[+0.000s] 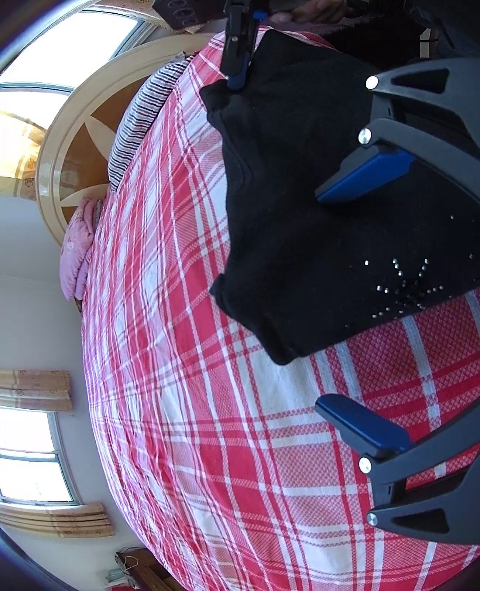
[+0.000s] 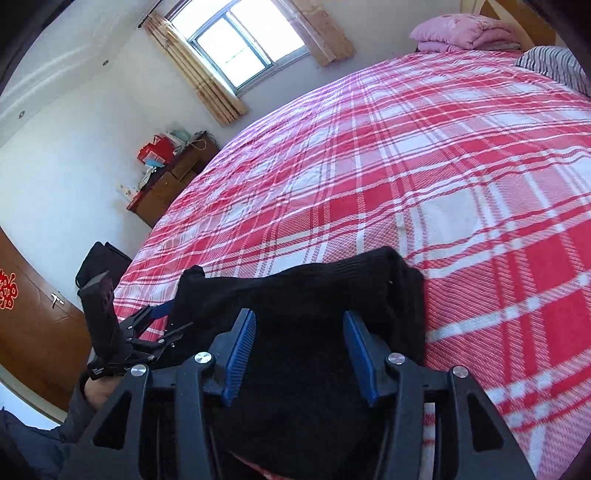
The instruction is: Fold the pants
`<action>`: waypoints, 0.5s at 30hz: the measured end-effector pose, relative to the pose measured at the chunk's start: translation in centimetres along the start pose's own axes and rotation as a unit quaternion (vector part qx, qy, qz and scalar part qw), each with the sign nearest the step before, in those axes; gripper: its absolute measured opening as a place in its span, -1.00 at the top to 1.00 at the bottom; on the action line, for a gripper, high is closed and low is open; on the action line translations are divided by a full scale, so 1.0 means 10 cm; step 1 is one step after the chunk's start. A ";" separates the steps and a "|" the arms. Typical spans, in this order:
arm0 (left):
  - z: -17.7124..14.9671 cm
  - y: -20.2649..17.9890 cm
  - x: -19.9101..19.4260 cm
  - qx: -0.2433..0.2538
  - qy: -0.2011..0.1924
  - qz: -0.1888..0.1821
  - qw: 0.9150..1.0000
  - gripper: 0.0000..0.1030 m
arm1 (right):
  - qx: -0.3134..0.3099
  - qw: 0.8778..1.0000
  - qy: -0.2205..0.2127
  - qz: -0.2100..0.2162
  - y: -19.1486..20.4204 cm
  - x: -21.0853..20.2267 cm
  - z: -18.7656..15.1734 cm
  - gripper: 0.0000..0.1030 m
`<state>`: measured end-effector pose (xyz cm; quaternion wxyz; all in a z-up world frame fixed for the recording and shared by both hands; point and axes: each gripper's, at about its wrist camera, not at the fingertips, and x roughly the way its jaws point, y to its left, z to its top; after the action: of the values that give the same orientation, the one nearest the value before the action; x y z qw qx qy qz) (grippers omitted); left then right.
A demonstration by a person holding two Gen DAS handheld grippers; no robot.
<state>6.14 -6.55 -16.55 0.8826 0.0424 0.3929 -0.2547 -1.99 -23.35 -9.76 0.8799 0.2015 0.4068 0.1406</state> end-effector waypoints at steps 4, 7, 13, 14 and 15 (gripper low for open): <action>-0.01 -0.01 -0.01 0.000 0.002 -0.014 1.000 -1.00 | -0.023 0.998 -0.019 -0.061 0.01 -0.20 -0.02 -0.11; -0.04 0.00 0.04 -0.012 0.015 -0.041 0.999 -1.00 | -0.012 0.995 -0.006 -0.099 -0.11 -0.24 -0.07 -0.11; -0.05 0.02 0.05 -0.031 0.011 -0.081 0.996 -0.99 | -0.004 0.997 0.027 -0.069 -0.21 -0.12 -0.17 -0.11; -0.06 0.03 0.06 -0.037 0.011 -0.089 0.995 -0.99 | -0.002 0.998 0.034 -0.053 -0.20 -0.09 -0.18 -0.11; -0.06 0.03 0.06 -0.041 0.010 -0.092 0.995 -0.99 | -0.006 0.998 0.037 -0.050 -0.18 -0.05 -0.20 -0.11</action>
<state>6.24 -6.37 -17.42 0.8525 -0.0275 0.4136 -0.3185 -3.72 -24.69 -11.47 0.8715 0.1707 0.4474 0.1061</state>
